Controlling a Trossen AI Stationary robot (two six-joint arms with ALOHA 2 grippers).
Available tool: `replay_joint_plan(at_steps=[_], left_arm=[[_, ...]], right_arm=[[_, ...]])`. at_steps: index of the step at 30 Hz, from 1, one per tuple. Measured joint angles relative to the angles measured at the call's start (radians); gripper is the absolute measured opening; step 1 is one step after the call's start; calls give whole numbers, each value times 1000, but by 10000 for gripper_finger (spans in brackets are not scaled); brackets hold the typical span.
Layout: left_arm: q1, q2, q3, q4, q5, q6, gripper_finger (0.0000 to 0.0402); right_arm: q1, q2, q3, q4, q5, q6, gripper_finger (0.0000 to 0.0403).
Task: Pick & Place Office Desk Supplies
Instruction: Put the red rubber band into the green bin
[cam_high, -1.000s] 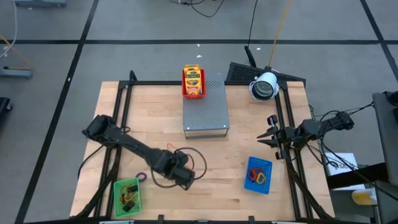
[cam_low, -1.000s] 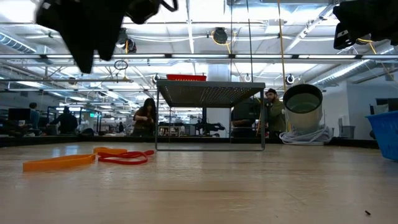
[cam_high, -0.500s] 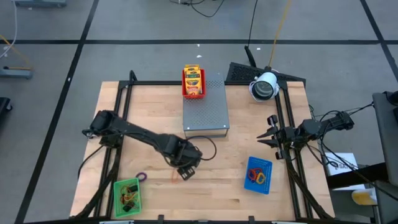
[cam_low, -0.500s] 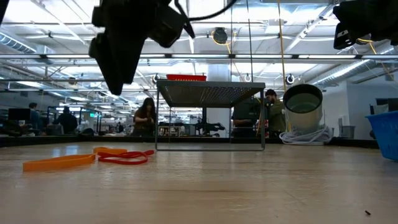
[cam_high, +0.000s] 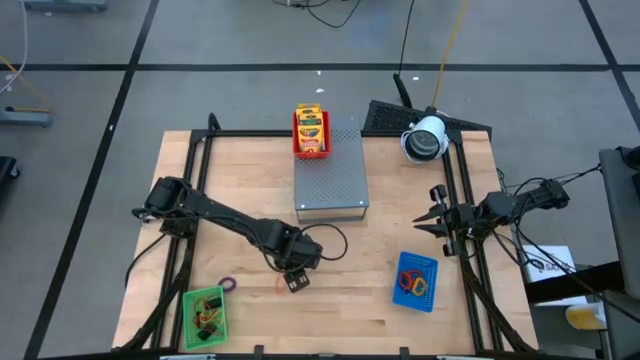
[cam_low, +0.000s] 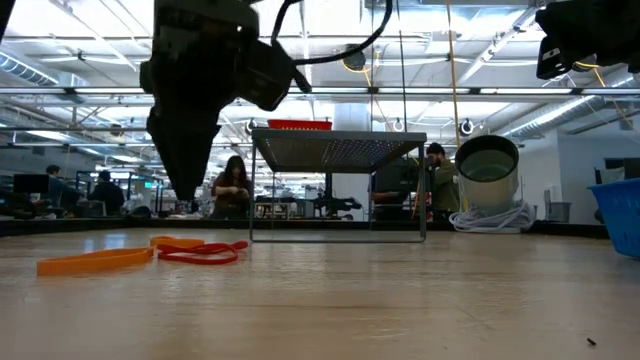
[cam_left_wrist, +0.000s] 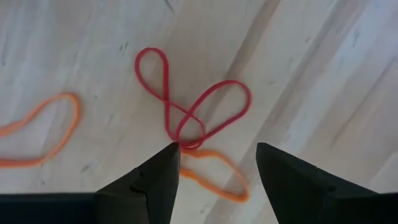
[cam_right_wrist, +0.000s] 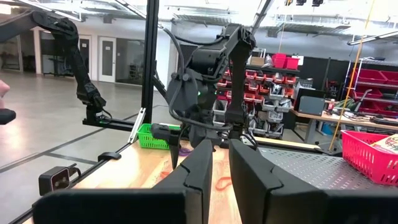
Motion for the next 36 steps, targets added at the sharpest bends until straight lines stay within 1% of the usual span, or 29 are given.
replay_joint_plan(at_steps=[9,22,30,36], left_arm=[[0,0,-51,8,-4,52,224],[-7,0,-52,14,-82,30,225],[-9,0,-52,1,-84,56,225],[-10,30,-48,14,-84,61,225]], right_arm=[[0,0,0,0,0,0,45],[0,0,0,0,0,0,45],[0,0,0,0,0,0,45],[0,0,0,0,0,0,45]])
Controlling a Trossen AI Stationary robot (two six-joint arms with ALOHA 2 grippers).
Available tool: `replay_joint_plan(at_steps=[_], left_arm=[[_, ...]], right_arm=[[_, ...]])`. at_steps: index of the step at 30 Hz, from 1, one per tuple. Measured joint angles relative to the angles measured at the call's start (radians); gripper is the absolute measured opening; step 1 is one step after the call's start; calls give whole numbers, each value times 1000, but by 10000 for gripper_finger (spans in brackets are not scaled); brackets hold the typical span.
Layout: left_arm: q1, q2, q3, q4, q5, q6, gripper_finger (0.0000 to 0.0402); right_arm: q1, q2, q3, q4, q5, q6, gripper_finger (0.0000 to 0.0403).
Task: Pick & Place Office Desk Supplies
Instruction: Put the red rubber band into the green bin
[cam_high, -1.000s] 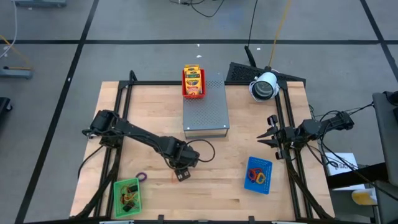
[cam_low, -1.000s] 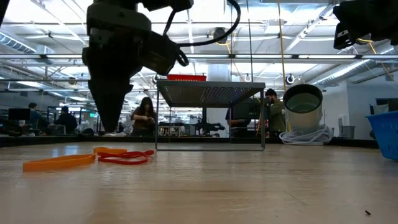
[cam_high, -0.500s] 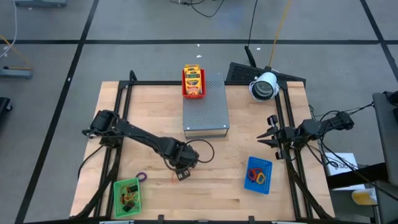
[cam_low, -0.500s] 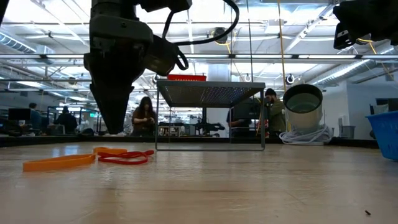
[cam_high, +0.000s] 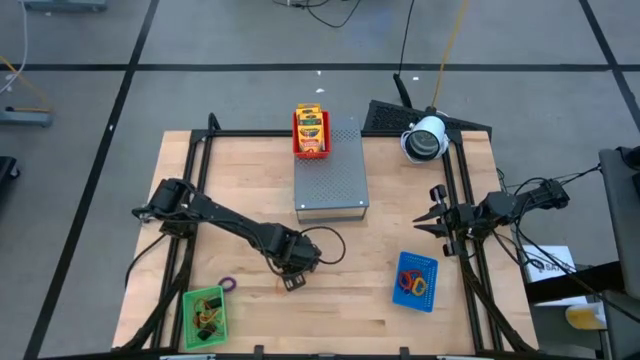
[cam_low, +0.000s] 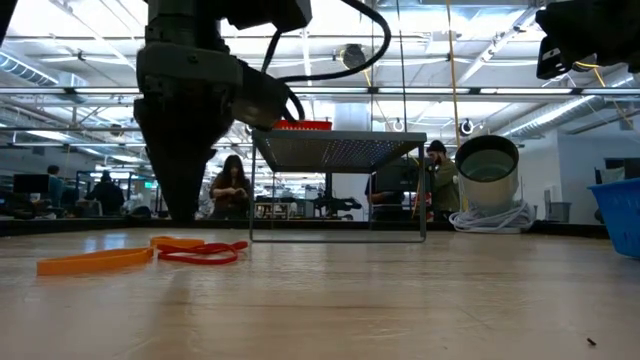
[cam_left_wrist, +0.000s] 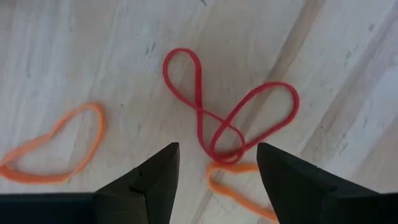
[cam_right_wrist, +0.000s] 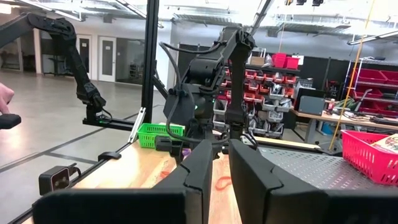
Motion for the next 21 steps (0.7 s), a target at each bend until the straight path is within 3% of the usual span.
replay_joint_plan(at_steps=[21], left_arm=[[2,28,8,-12,-2,48,225]], right_arm=[[0,0,0,0,0,0,45]])
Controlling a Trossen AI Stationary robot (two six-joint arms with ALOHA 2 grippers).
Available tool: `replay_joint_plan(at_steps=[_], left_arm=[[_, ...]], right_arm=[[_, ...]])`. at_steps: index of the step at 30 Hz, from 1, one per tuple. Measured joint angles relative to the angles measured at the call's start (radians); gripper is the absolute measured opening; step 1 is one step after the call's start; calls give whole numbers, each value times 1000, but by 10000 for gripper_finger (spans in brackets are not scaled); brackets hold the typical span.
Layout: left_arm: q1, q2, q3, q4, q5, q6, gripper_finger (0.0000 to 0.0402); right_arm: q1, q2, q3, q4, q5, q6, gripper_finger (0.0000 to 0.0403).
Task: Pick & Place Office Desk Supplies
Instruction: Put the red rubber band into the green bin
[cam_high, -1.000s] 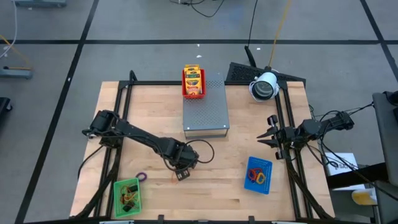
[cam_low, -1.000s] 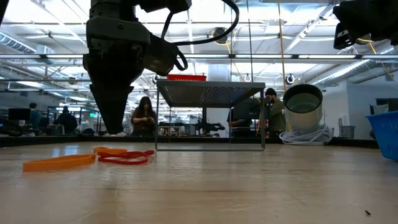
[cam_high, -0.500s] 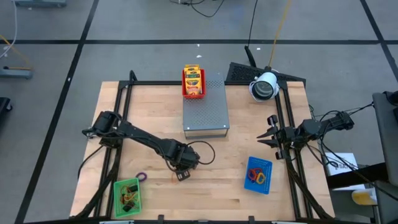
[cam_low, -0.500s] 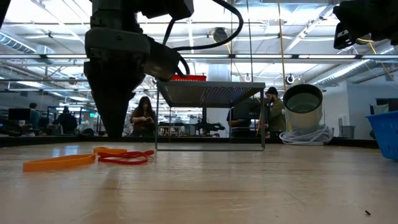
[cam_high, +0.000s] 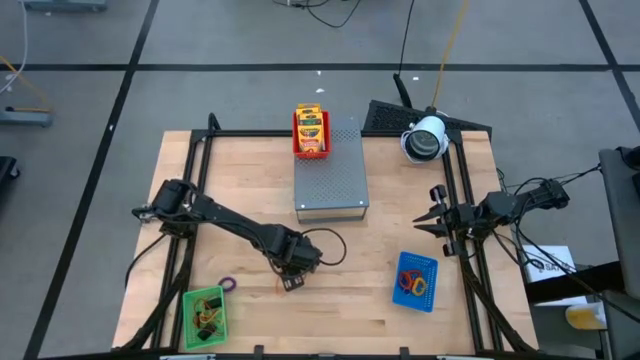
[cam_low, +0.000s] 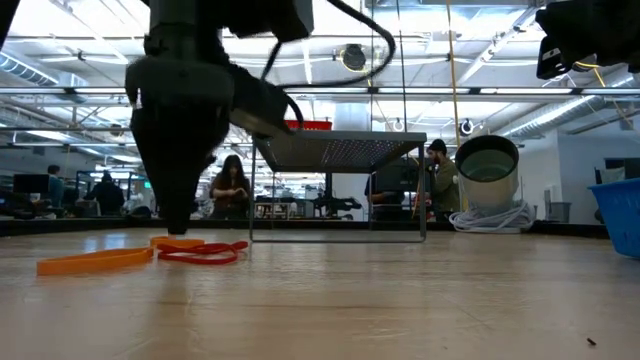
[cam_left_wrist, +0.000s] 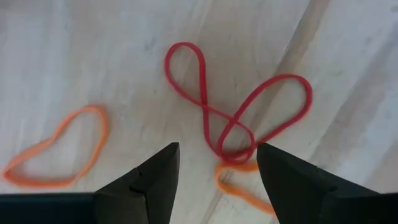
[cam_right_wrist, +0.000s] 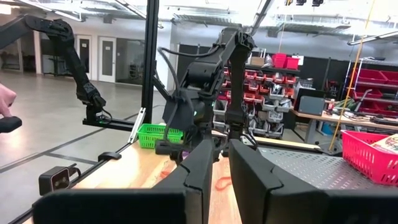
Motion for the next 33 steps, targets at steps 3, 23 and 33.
replay_joint_plan(at_steps=[3,23,33], left_arm=[[2,27,23,-9,4,12,225],[-3,94,70,-62,55,4,225],[-3,95,69,-100,37,3,224]], right_arm=[[0,0,0,0,0,0,45],[0,2,0,0,0,0,45],[0,2,0,0,0,0,45]])
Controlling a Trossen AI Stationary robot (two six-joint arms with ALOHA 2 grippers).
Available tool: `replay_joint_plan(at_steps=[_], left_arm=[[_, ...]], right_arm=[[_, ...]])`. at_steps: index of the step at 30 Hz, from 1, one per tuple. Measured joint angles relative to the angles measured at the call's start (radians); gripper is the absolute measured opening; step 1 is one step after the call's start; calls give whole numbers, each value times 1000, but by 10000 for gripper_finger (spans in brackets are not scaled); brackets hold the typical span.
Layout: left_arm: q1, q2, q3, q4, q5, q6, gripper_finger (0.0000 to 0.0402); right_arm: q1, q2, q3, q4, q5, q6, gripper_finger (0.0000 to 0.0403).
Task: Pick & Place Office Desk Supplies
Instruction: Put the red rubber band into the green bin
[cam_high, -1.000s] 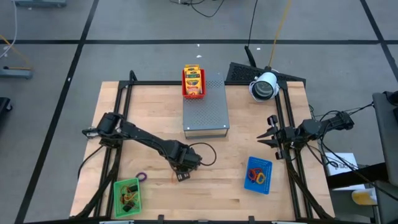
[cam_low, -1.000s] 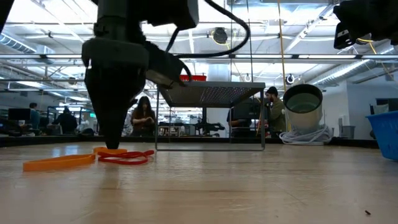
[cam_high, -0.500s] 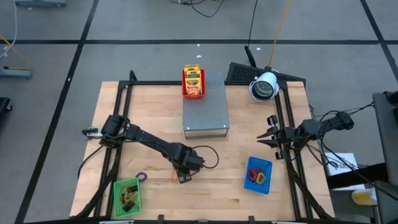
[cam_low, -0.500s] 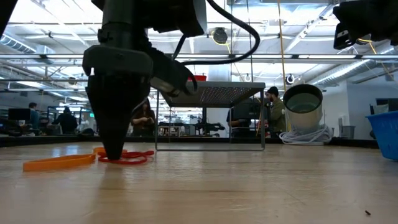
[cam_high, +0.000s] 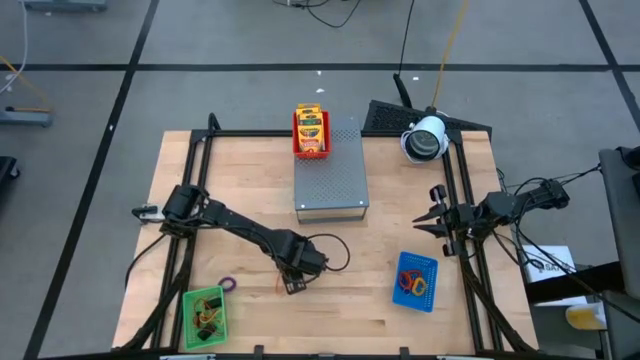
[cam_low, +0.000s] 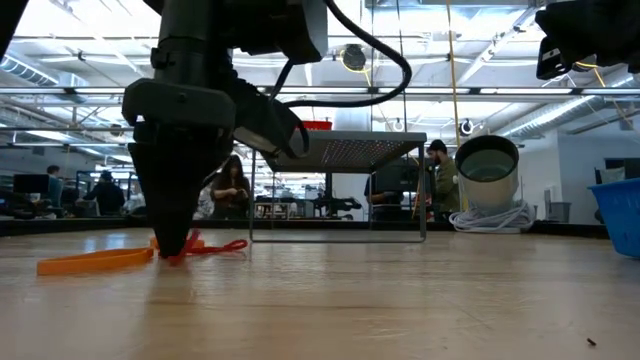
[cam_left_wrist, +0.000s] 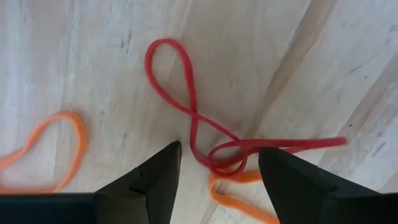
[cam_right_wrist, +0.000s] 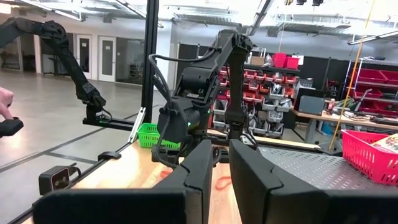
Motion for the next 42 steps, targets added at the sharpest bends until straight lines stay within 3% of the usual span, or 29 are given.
replay_joint_plan(at_steps=[5,12,14,23,34,42], left_arm=[[-2,1,-2,-25,-13,0,181],[-4,2,-3,-23,-27,0,35],[-4,2,-3,-20,-27,-1,11],[-6,-13,44,-46,-8,-27,7],[-34,-18,340,-215,-6,-26,4],[-57,-20,618,-445,4,-104,5]], right_arm=[[0,0,0,0,0,0,45],[0,0,0,0,0,0,45],[0,0,0,0,0,0,45],[0,0,0,0,0,0,45],[0,0,0,0,0,0,45],[0,0,0,0,0,0,45]])
